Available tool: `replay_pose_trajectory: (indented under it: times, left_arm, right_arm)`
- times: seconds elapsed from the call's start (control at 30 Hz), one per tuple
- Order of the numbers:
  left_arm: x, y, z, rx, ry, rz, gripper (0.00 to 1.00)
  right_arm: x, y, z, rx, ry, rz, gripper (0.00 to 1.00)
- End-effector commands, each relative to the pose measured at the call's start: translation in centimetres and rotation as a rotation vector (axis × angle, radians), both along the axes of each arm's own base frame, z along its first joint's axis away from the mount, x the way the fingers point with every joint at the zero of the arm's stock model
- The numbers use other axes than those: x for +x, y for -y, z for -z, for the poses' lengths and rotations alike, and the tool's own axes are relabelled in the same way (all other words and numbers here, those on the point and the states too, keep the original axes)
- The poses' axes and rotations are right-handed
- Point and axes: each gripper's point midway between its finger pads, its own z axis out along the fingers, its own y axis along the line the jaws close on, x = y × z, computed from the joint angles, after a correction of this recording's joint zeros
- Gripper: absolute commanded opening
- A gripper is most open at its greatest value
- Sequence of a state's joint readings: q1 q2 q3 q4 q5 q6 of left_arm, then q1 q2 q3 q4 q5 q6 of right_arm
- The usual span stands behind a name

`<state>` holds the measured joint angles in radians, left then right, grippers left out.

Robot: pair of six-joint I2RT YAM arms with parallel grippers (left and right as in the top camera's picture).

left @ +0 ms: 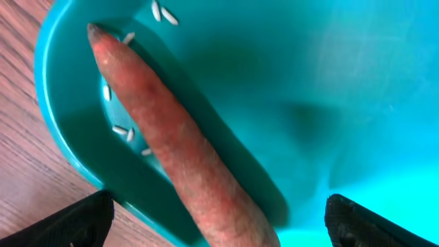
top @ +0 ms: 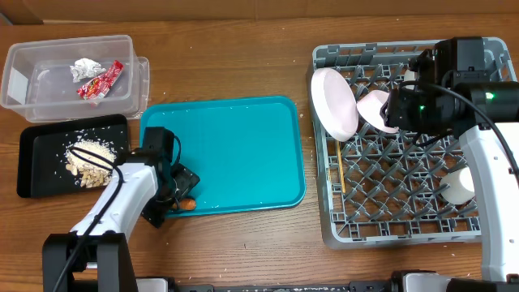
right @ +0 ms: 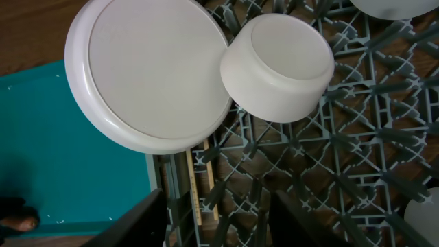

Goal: Sort waste into correct bins and load items into the dishwasher
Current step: 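Reach the left gripper to the carrot on the teal tray and grasp it, then carry the carrot to the black tray and drop it on the rice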

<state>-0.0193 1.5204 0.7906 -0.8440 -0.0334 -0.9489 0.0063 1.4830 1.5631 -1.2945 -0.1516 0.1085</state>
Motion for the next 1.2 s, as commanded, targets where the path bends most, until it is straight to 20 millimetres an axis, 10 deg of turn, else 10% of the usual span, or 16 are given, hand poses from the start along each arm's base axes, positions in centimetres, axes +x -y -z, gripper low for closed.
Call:
replay_pose_trajectory:
  times: [0.0,0.43,1.17]
  left_arm:
    - [-0.1,-0.9,0.4,0.053,0.018,-0.023,1.0]
    - [0.1,-1.7,0.4,0.101,0.027,-0.016,0.54]
    - [0.3,-1.8,1.8,0.105,-0.001,-0.015,0.63]
  right_arm:
    - [0.2,0.1,-0.4,-0.007,0.013,0.0,0.5]
    - [0.0,0.1,-0.3,-0.007,0.008,0.0,0.5]
    - [-0.2,0.1,-0.2,-0.007,-0.003,0.0,0.5]
